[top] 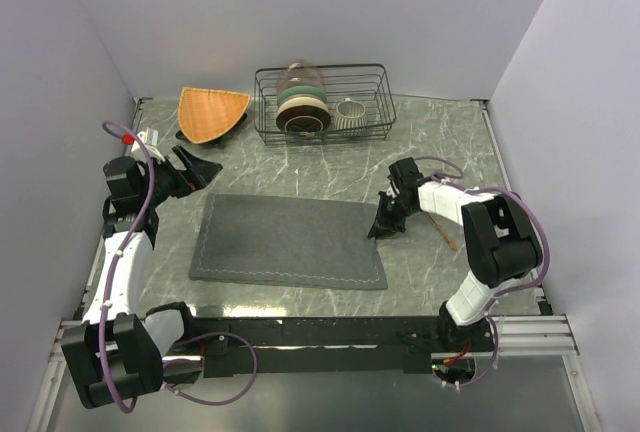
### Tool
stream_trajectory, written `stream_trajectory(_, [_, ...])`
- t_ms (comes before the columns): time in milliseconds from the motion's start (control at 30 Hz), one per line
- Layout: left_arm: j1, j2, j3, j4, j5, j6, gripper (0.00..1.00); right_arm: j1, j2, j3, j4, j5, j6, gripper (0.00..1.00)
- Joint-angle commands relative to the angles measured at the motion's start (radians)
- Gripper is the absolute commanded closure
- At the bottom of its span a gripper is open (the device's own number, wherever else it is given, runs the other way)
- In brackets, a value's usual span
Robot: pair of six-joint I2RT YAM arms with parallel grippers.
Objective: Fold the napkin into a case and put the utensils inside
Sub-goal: Pick up the rectangle-folded napkin from the center of the board, then fold the rectangle-folded napkin at the center of the board.
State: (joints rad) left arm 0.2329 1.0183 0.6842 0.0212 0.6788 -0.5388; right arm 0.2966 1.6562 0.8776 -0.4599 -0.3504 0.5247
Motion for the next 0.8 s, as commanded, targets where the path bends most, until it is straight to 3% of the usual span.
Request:
stream_trajectory(0, [0.009, -0.006, 0.005, 0.000, -0.010, 0.030, 0.01, -0.019, 0.027, 0.046, -0.057, 0.018, -0.029, 1.00])
stream_trajectory(233, [0.009, -0.003, 0.003, 0.003, -0.004, 0.051, 0.01, -0.178, -0.116, 0.086, -0.212, 0.027, -0.136, 1.00])
stream_trajectory(367, [0.009, 0.000, -0.003, -0.007, -0.008, 0.066, 0.01, -0.203, -0.131, 0.136, -0.247, -0.018, -0.178, 1.00])
stream_trajectory(500, [0.008, 0.017, 0.006, -0.018, -0.018, 0.076, 0.01, -0.143, -0.108, 0.193, -0.217, -0.191, -0.131, 1.00])
stream_trajectory(767, [0.017, 0.195, 0.222, -0.384, -0.045, 0.238, 0.01, 0.070, -0.018, 0.310, -0.077, -0.321, 0.026, 1.00])
